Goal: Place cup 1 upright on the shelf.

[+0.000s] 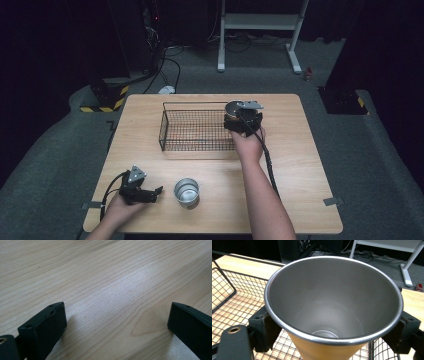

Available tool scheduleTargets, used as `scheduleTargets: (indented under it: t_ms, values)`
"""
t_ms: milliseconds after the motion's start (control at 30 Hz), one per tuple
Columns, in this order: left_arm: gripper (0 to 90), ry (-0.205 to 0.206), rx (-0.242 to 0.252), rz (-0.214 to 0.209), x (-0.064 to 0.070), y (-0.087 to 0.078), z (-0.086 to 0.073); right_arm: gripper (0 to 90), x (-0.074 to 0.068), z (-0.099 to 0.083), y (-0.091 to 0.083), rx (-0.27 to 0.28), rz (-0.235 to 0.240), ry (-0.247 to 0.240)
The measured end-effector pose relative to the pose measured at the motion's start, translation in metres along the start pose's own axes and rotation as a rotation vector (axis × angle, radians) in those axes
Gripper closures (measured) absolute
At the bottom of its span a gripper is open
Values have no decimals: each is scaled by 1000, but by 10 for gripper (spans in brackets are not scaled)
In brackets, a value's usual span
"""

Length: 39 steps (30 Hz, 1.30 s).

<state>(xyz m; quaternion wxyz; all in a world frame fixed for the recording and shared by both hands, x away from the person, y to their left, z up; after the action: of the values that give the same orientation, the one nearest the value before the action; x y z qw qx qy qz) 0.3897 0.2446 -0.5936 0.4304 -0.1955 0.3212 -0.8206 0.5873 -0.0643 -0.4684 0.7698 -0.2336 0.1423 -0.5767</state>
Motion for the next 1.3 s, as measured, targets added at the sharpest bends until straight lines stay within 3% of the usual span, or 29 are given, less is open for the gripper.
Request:
scheduleTargets:
  t_ms: [600, 1300]
  values:
    - [25, 2, -1, 1, 0, 0, 0, 146, 0, -20, 23, -89, -14, 11]
    - [25, 0, 0, 1, 0, 0, 0, 145, -2, -35, 31, -125, -16, -4]
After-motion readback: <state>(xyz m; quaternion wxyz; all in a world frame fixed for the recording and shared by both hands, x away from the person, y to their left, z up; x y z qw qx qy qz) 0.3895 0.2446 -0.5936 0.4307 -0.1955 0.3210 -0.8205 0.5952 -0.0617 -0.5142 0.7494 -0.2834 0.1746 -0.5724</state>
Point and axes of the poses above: each handheld gripper's, and its own axes: y roughly forward along the jaws, z roughly out of its top, x roughly to its right, the point moved 9 cm from there along y, roughly forward along the jaws, and after that the axes turned 4 degrees about -z, right-handed, at the moved point
